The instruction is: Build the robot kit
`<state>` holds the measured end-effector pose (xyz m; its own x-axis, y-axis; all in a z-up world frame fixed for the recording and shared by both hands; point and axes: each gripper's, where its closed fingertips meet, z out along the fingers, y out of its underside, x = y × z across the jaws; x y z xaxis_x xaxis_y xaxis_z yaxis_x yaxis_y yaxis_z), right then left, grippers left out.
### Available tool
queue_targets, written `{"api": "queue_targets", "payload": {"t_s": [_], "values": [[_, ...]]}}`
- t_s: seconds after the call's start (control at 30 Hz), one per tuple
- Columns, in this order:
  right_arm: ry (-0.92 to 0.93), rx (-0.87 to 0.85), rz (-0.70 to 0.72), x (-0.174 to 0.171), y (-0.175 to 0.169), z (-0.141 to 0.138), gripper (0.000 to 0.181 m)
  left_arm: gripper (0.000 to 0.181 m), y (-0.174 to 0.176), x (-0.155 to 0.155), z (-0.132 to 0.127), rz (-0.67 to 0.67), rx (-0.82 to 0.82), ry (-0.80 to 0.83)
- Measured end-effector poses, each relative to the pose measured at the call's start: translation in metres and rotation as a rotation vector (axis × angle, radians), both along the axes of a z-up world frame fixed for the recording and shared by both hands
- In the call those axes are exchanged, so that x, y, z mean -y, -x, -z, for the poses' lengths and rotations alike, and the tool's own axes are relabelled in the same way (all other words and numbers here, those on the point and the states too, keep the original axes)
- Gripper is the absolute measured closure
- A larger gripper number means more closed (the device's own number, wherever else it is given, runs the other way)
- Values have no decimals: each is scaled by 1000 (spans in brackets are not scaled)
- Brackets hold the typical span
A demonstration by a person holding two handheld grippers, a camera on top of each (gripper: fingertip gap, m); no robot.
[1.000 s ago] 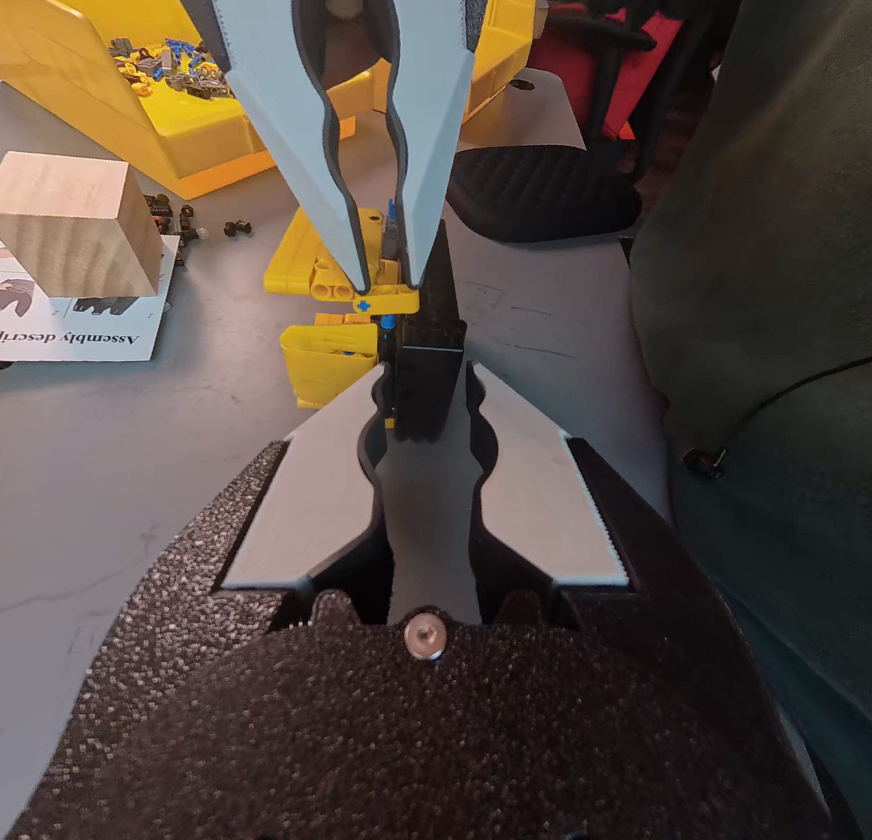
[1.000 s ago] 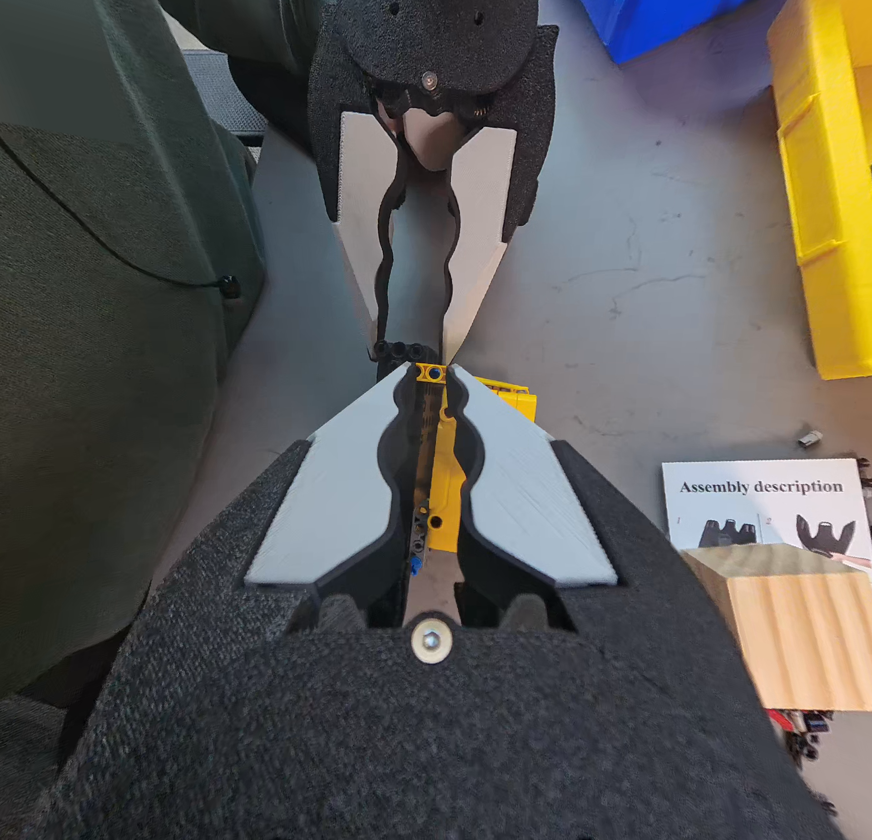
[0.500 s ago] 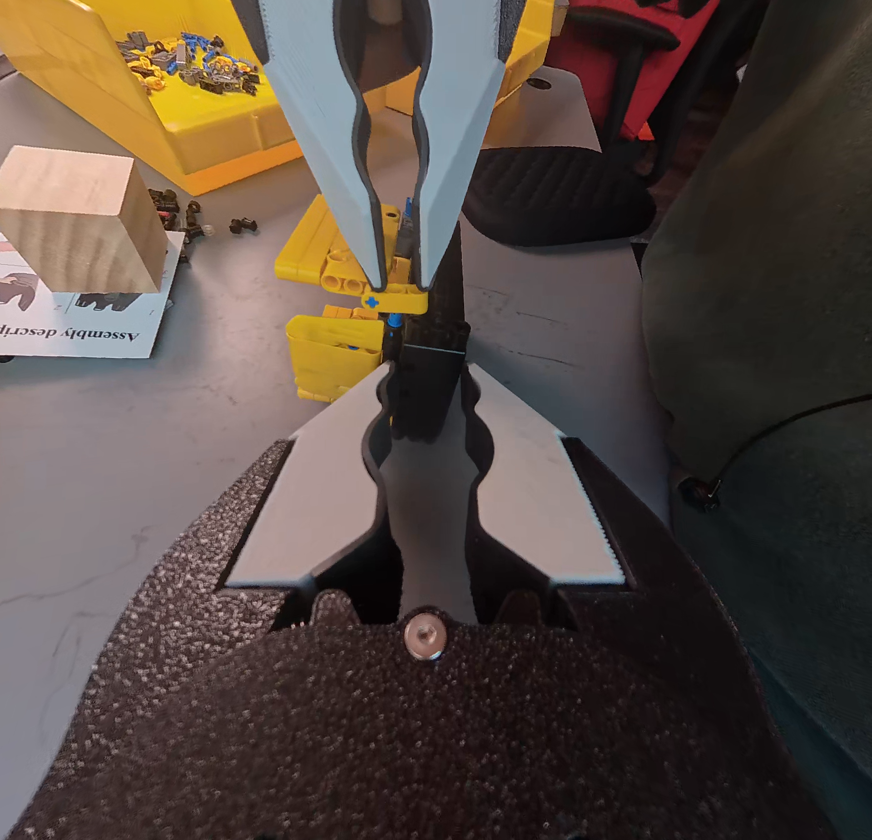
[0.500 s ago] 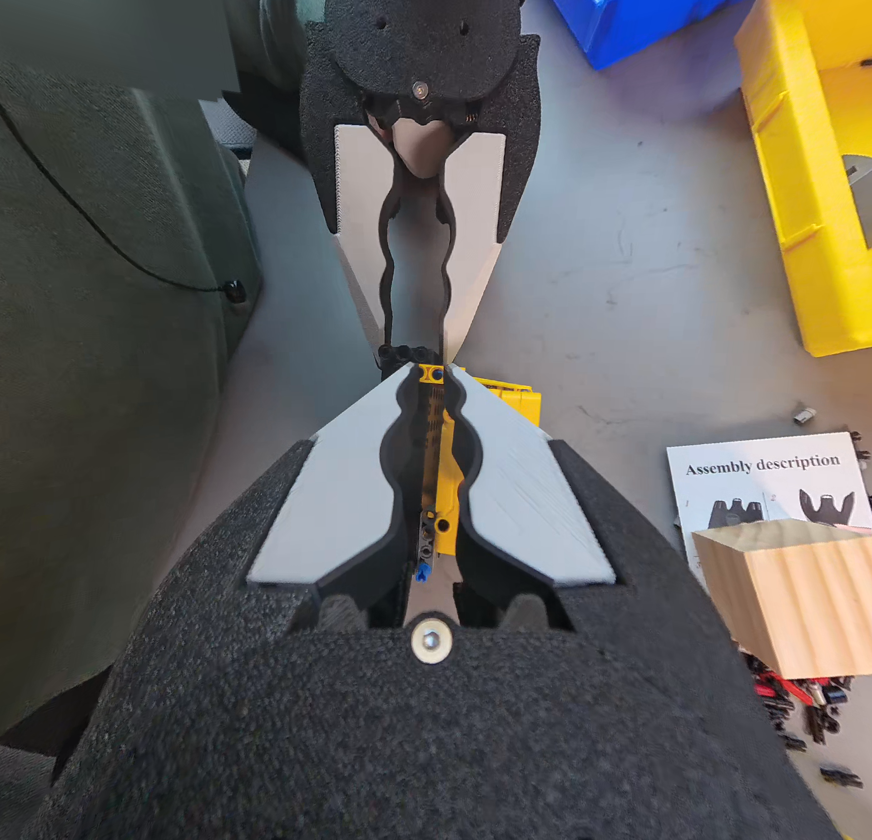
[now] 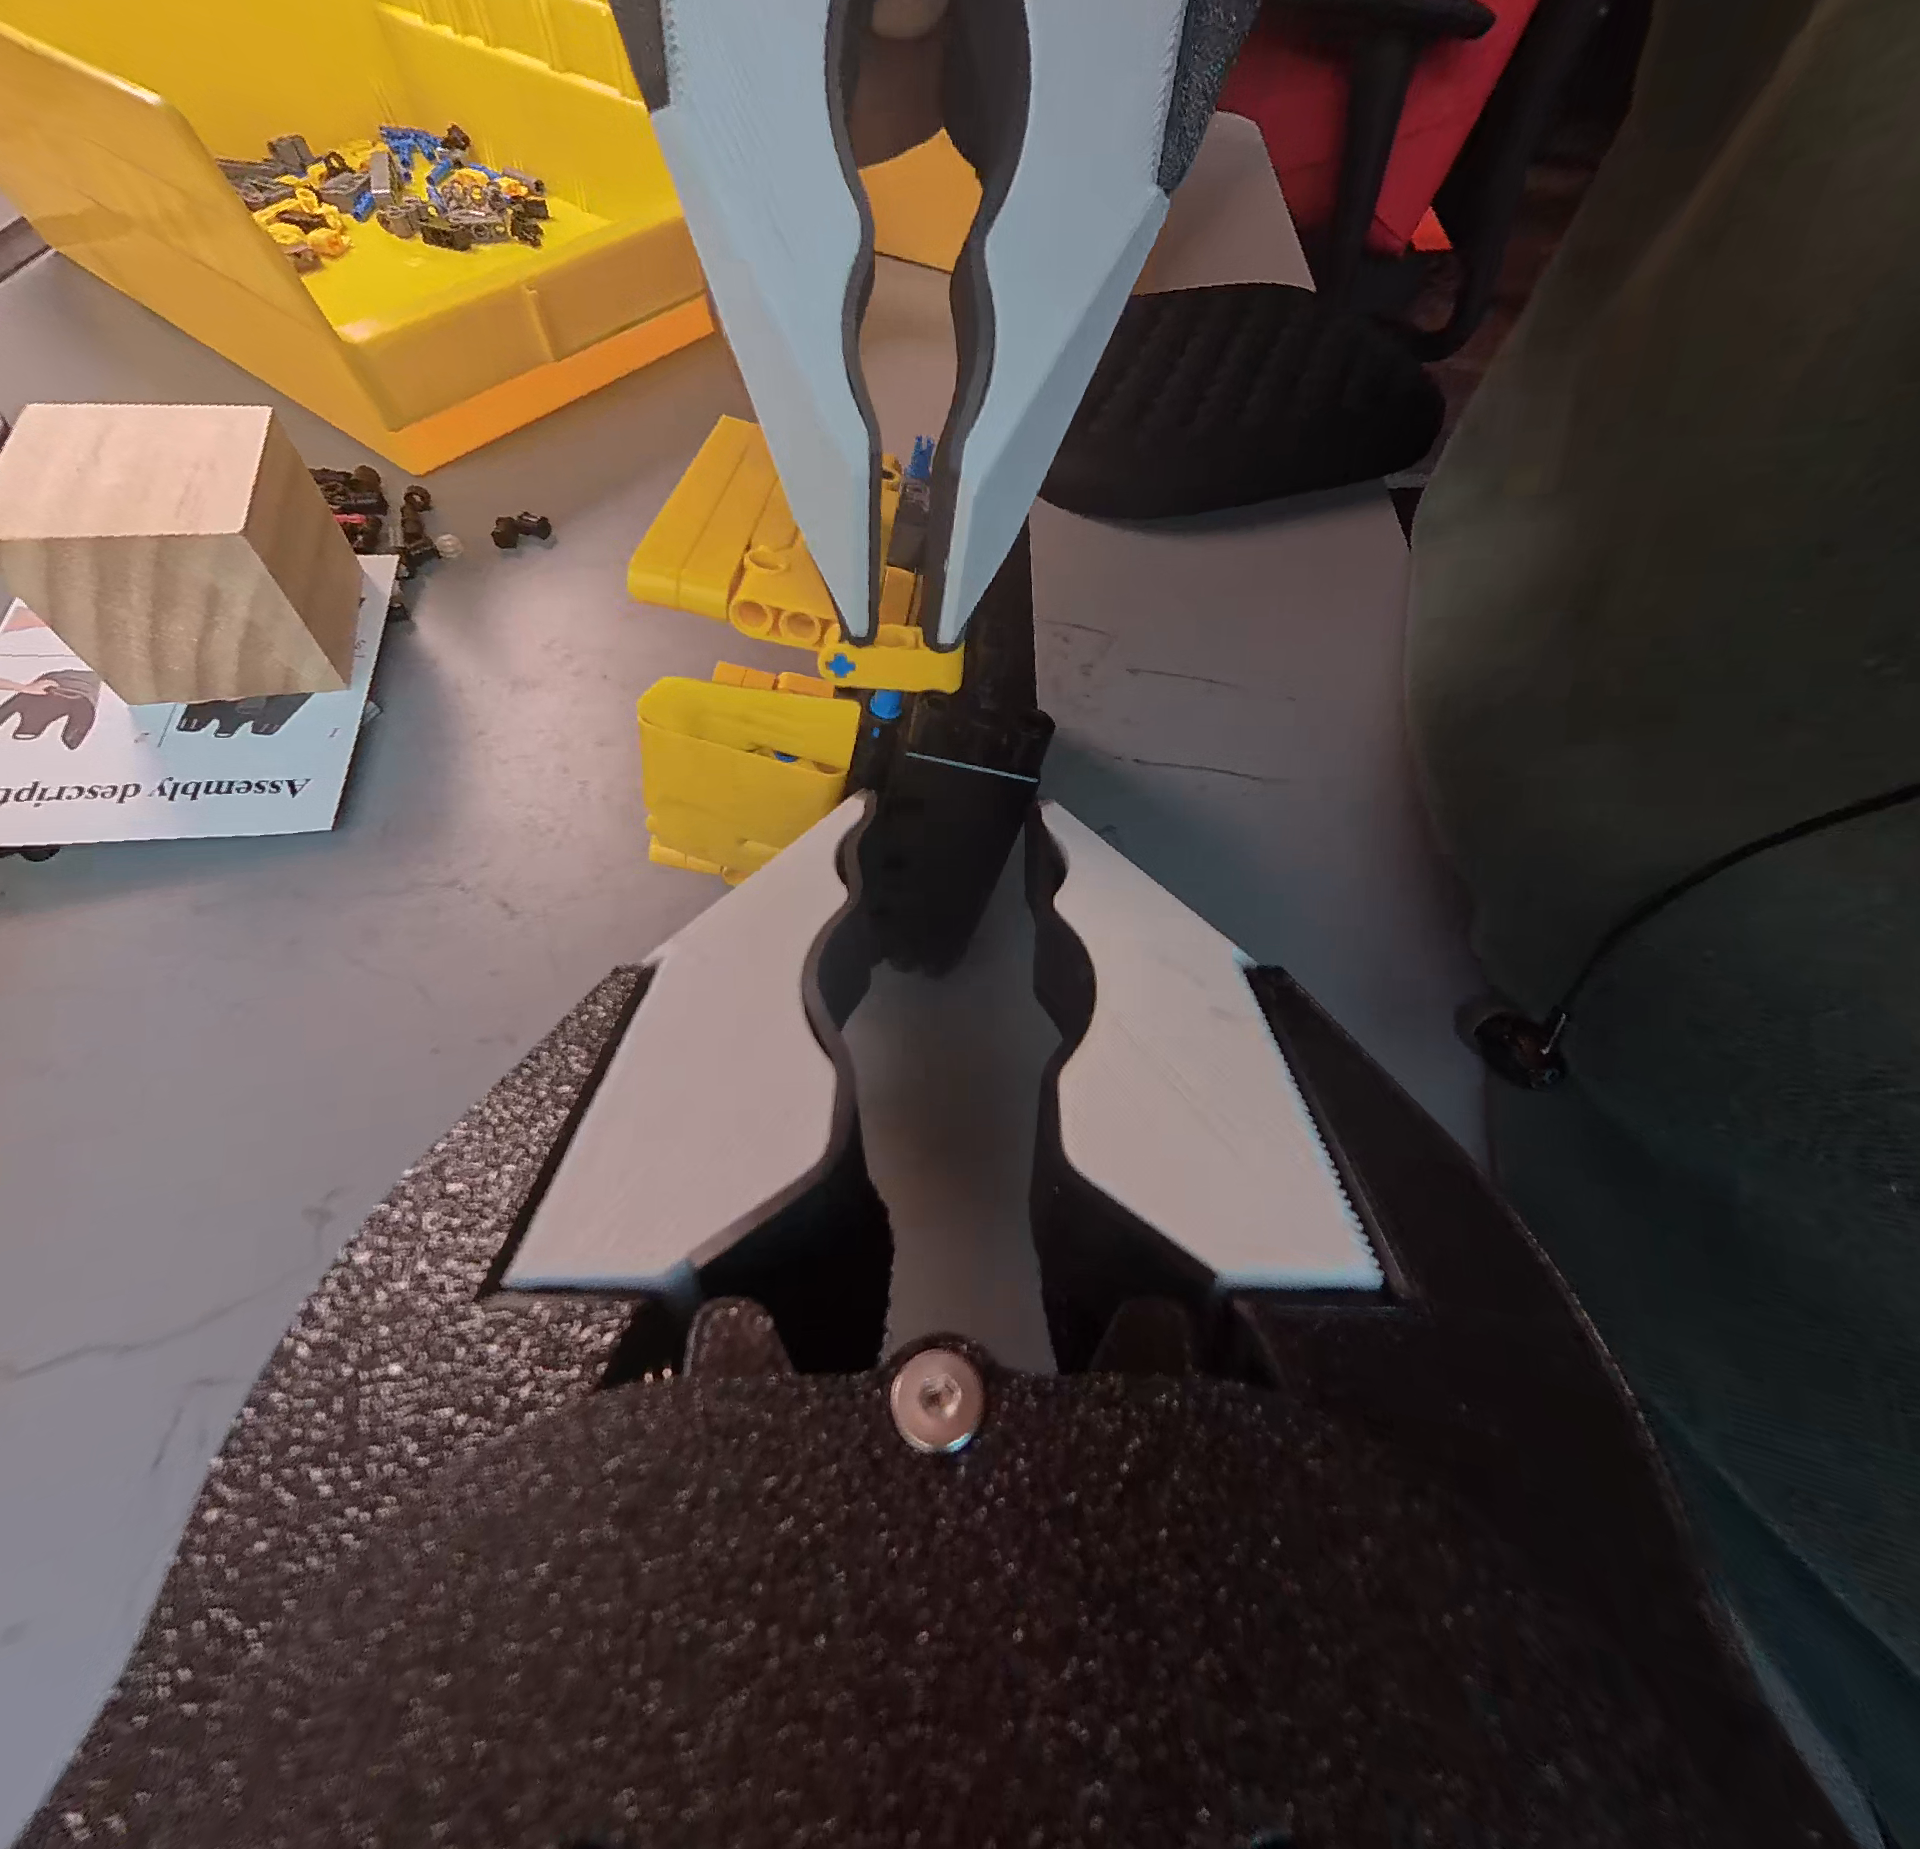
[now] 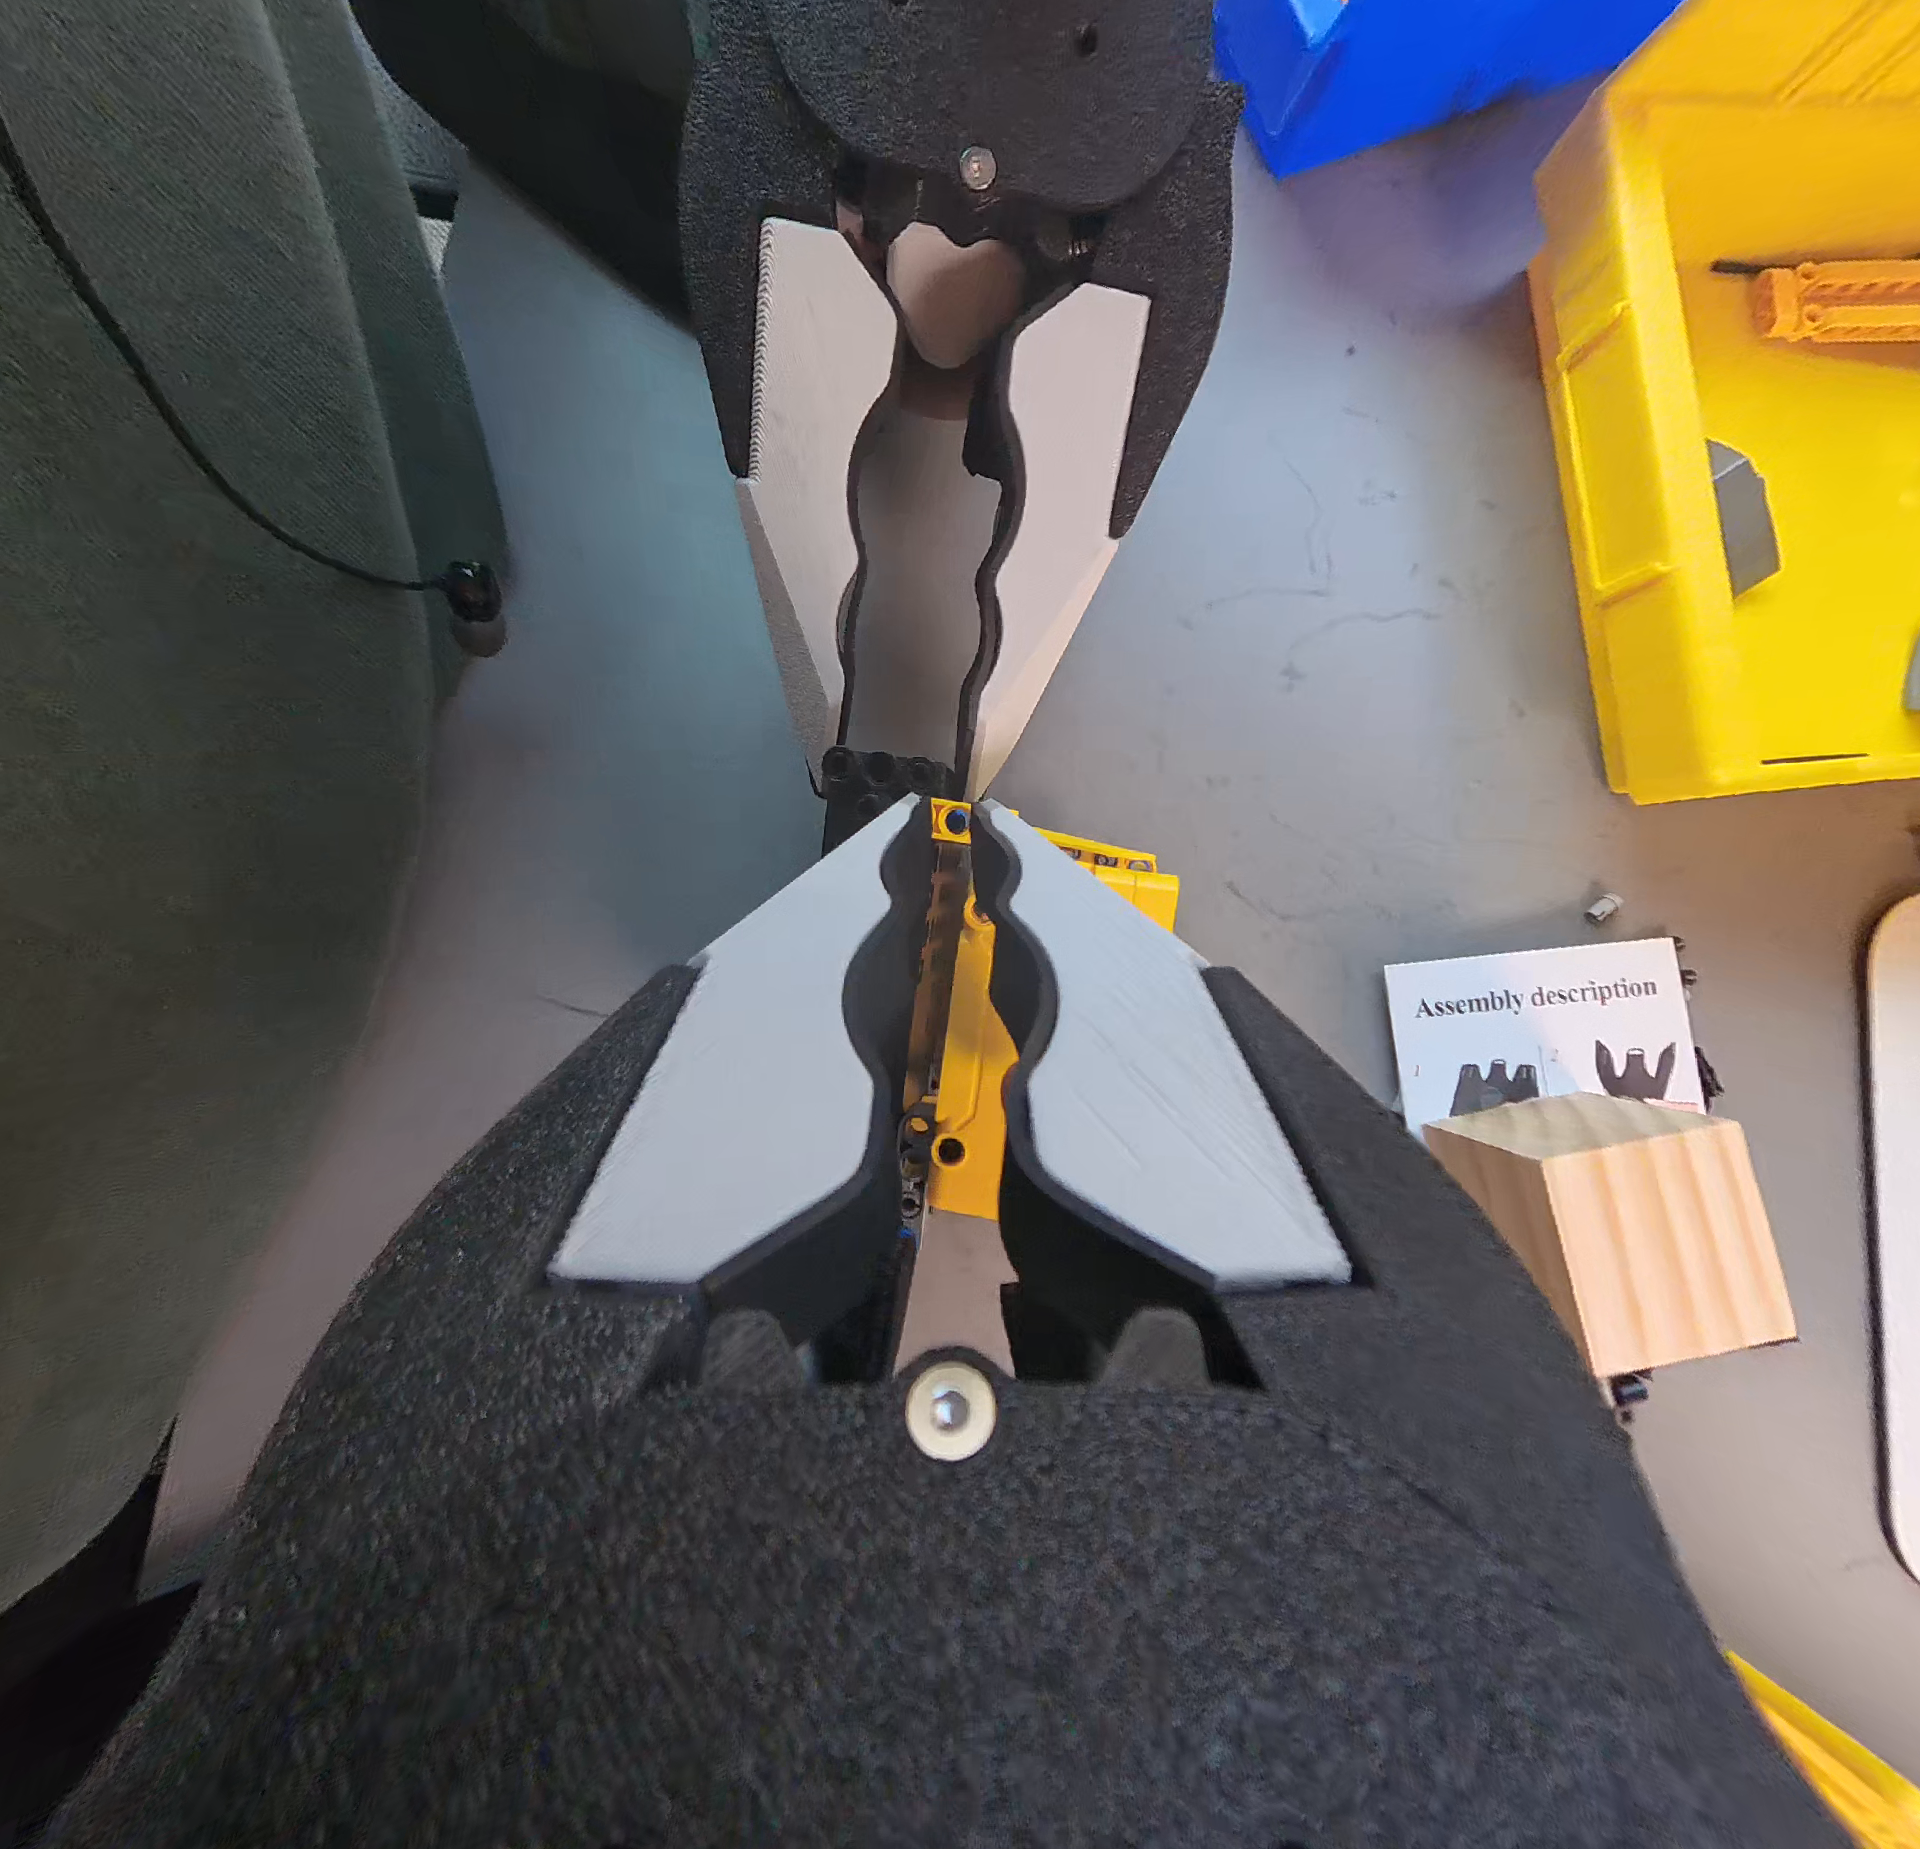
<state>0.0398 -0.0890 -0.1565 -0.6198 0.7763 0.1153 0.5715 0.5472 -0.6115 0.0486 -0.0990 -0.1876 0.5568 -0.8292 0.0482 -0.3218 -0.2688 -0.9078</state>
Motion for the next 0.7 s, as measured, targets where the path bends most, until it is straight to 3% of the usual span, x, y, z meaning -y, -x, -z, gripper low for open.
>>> {"api": "queue_targets", "payload": {"t_s": [0.33, 0.7], "values": [[-73, -50, 9, 0, 0, 4, 175, 156, -1, -1, 0, -11, 6, 13], [19, -6, 14, -6, -6, -6, 167, 156, -1, 1, 0, 4, 4, 3]]}}
